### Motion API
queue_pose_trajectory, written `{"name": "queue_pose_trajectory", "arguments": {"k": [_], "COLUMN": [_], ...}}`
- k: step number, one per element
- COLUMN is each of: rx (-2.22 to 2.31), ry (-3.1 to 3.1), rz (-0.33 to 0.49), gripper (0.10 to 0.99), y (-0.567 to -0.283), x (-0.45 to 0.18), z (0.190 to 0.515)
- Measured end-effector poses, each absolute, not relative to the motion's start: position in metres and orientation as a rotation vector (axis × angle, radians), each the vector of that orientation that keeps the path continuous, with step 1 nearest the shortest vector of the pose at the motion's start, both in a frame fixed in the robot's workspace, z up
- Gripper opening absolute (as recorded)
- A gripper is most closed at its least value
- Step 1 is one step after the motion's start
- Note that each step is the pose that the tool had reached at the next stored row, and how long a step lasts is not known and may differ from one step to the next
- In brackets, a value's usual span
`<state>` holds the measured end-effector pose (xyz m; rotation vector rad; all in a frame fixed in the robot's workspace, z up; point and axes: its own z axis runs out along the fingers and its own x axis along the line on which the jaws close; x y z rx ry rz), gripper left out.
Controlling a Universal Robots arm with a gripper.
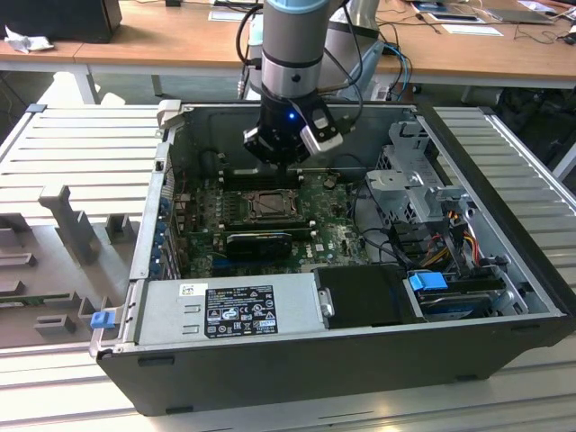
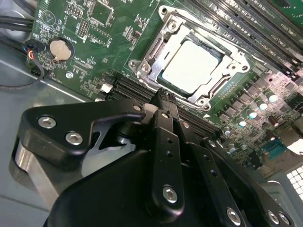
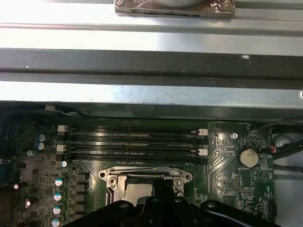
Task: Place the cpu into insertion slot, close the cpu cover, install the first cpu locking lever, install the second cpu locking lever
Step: 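Install the second cpu locking lever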
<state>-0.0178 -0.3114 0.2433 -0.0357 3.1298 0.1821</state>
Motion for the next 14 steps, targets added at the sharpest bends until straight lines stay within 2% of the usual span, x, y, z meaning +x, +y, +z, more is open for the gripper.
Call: {"name": "queue_pose_trajectory", "arguments": {"k": [8,14], "rx": [-0.036,-0.035], "ry": [3.13,3.13], "rz": [0.182,0.182], "gripper": [0.106,0.106], "y": [-0.336,-0.342], "x": [-0.018,-0.018], "z": [0.242,0.243]}}
